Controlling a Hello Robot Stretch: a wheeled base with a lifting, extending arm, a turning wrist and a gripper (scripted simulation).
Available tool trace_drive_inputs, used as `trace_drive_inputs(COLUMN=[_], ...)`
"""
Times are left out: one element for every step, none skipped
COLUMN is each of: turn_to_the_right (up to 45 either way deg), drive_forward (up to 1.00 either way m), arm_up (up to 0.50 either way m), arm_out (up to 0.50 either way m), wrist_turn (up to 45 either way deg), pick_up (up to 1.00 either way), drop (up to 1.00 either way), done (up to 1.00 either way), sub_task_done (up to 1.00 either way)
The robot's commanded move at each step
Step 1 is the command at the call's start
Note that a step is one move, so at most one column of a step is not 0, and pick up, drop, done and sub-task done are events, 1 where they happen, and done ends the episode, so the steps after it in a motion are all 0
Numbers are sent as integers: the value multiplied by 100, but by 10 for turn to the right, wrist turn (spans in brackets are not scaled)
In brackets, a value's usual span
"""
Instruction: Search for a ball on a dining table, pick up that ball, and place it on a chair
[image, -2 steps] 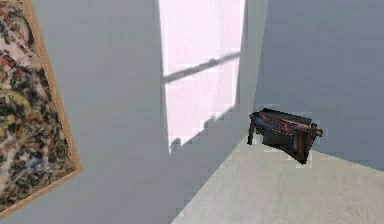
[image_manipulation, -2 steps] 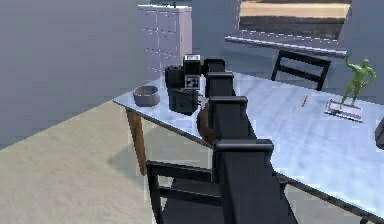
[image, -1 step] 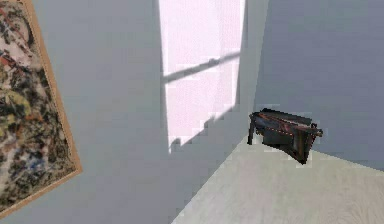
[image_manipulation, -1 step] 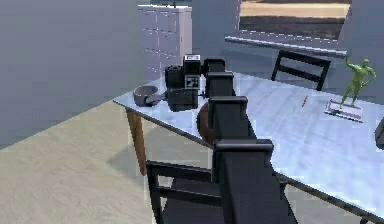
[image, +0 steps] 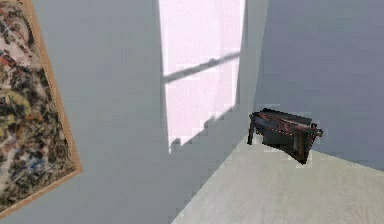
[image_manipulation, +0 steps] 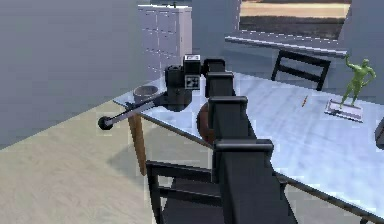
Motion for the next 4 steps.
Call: trace_drive_inputs(turn_to_the_right=[0,0,0,90], drive_forward=[0,0,0,0], arm_up=[0,0,0,0], arm_out=[0,0,-30,0], wrist_turn=[-450,-210,0,0], pick_up=[0,0,0,0], drop=[0,0,0,0], done=[0,0,0,0], sub_task_done=[0,0,0,0])
